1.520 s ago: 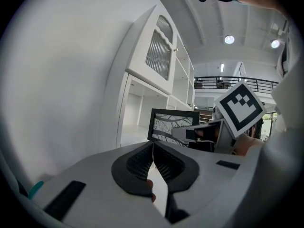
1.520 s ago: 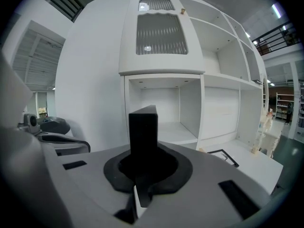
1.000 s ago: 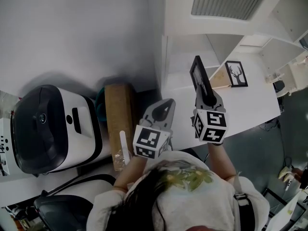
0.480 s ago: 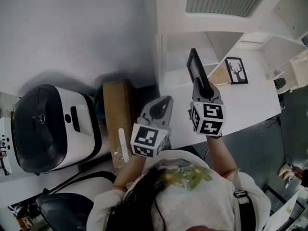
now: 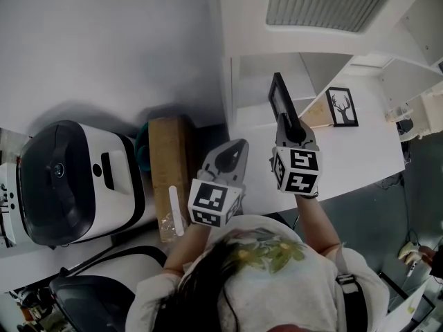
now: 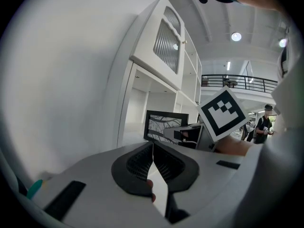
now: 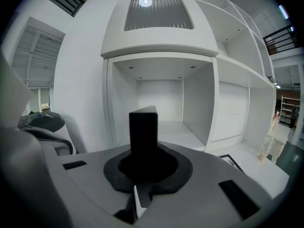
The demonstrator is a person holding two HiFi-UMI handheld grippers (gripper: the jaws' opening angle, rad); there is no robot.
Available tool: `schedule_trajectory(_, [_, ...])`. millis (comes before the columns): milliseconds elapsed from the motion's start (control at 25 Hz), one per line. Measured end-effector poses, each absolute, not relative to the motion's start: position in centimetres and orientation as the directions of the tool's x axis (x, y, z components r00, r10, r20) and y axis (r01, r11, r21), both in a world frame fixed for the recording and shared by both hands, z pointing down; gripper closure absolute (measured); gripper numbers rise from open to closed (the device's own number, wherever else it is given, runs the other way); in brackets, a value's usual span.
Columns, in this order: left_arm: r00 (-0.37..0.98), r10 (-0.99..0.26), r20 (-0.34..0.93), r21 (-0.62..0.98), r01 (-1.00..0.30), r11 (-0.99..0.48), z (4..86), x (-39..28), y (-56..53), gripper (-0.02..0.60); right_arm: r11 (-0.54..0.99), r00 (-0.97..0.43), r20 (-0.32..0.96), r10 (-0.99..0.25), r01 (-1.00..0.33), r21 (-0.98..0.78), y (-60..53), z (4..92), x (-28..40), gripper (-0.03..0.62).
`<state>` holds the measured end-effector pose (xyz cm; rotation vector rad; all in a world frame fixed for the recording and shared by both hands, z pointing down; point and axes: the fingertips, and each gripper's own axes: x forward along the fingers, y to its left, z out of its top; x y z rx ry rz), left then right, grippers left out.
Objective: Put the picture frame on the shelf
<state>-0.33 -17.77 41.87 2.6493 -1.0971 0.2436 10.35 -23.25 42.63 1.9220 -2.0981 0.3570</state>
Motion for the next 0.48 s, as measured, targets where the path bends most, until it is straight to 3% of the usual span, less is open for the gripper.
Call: schedule_trajectory(480, [0.675, -0.690, 0.262, 0.172, -0.736, -0.655, 41.86, -0.49, -18.35, 0.551, 0.105, -0.099, 0.361, -0.927, -0.994, -0.003, -24.36, 43.30, 10.50, 0.557])
